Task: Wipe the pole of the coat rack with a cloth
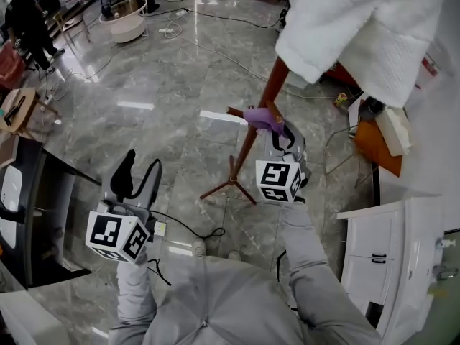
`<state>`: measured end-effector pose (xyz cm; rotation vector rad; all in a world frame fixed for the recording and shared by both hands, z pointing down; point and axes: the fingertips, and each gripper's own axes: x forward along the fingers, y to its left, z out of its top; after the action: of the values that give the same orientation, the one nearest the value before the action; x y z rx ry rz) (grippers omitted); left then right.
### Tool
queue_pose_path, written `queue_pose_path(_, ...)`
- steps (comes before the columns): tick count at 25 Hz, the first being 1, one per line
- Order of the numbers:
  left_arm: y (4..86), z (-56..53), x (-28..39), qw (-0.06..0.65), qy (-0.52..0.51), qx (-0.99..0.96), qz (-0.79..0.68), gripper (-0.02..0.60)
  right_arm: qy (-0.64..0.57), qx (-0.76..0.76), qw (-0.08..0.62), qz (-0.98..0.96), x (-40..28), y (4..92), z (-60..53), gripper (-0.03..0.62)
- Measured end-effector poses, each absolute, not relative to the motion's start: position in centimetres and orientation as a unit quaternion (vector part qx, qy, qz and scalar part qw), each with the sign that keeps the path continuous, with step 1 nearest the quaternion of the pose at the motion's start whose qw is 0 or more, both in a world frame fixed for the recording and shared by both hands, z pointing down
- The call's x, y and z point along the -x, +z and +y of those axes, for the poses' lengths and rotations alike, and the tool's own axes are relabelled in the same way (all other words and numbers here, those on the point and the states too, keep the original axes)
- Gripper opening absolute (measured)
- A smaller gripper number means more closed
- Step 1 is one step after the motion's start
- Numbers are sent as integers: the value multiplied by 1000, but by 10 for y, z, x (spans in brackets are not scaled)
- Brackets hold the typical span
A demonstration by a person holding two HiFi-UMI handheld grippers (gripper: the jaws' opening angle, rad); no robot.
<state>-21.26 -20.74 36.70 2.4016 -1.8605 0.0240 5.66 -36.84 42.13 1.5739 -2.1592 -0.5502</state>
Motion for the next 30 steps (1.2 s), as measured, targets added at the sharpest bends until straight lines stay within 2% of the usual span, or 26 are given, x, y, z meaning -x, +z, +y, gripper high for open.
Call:
queue_pose_path(14,380,-211,206,75,21,-786,-614,267,-162,-551,257,-777,-58,481,-371,54)
queue_pose_path(30,388,-198,224,82,40,-758,-645,267,-119,-500,351,-782,-45,585,-375,54)
